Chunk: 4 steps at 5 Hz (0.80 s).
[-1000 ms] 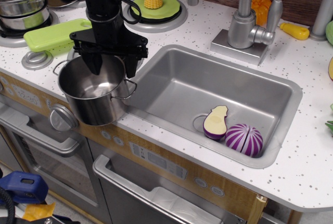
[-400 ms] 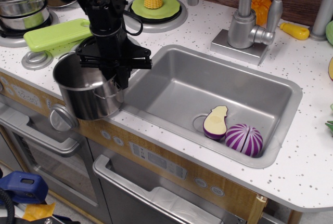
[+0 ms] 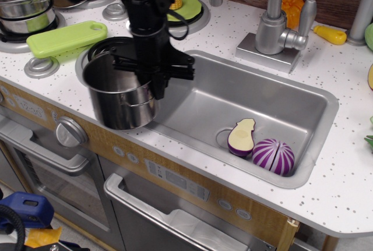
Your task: Put pot in sink
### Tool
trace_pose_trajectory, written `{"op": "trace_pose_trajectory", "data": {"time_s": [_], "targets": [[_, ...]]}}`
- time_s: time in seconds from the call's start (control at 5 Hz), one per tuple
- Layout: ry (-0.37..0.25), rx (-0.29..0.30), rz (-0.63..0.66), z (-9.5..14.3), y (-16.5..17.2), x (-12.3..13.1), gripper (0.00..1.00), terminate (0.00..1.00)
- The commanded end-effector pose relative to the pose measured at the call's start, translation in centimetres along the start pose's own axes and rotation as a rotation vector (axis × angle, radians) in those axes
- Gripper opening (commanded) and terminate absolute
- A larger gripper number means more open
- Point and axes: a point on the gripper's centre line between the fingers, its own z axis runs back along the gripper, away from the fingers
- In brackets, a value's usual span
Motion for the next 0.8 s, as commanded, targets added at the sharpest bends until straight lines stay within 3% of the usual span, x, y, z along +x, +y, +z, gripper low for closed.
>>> {"op": "trace_pose_trajectory", "data": {"time_s": [0.0,0.2,0.6], "targets": [[-0.175,-0.057,-0.068,0.5,-3.1,3.1,0.00,0.00],[-0.247,-0.092,-0.139,-1.2,-4.7,4.8,0.00,0.00],[-0.262,-0.155,-0.185,-2.9,-6.4,5.4,0.00,0.00]]}}
